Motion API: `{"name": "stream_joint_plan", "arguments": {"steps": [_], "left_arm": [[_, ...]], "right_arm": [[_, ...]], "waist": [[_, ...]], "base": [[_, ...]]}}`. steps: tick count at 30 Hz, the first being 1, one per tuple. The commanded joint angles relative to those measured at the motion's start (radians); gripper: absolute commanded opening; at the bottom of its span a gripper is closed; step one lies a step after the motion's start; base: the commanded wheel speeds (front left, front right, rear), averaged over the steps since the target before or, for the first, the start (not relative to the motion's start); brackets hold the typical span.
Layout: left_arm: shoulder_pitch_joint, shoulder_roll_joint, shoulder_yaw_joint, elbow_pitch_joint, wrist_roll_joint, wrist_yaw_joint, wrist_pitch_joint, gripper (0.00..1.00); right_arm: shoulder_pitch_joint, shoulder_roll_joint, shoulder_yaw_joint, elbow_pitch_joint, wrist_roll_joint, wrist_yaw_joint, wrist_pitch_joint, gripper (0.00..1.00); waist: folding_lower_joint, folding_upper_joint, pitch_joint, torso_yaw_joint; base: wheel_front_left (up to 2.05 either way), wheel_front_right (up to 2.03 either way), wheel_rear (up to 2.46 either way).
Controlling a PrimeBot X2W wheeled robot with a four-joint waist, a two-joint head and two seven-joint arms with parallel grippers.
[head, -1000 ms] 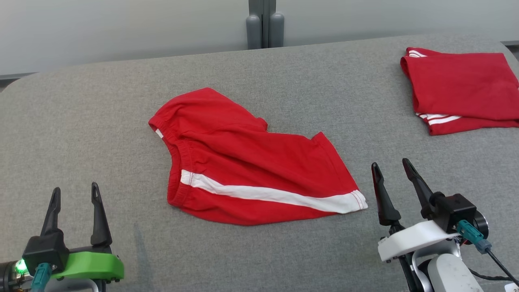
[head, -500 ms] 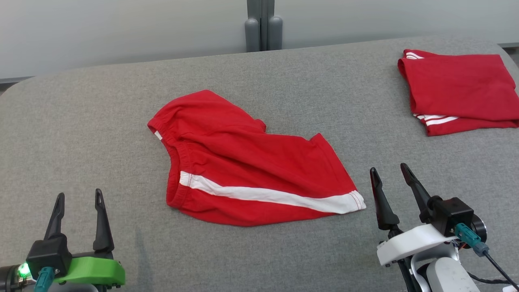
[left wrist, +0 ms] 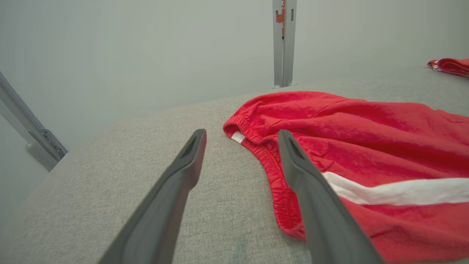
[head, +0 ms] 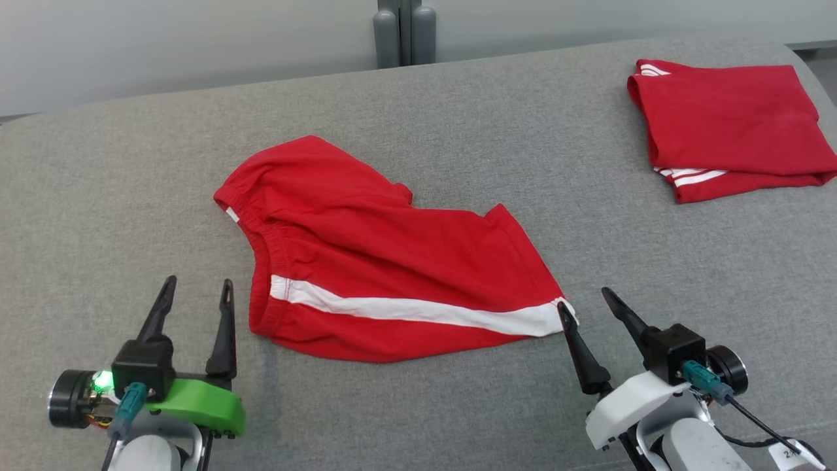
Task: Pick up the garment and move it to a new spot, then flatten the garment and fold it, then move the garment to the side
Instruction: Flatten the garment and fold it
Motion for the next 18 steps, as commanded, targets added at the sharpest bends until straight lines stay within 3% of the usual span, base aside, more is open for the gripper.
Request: {"name": "stream_joint_plan", "arguments": {"steps": [1,6,18], "left_arm": [[-0.025,0.014,-0.023,0.020,-0.006,-0.005,-0.003,1.00],[-0.075,0.051,-0.127,0.091,-0.019,-0.011,-0.003,1.00],[-0.196,0.141,-0.406,0.260,-0.173,-0.012,-0.003,1.00]], "right_arm": [[-0.028,-0.017,0.021,0.022,0.009,-0.001,0.001,1.00],[-0.095,-0.049,0.103,0.106,0.058,-0.001,0.000,1.00],[-0.199,-0.083,0.262,0.226,0.181,-0.001,-0.006,1.00]], "waist": [[0.0000,0.0000,0.021,-0.019],[0.0000,0.0000,0.053,-0.033],[0.0000,0.0000,0.091,-0.033]], "base": [[0.00,0.00,0.00],[0.00,0.00,0.00],[0.00,0.00,0.00]]}}
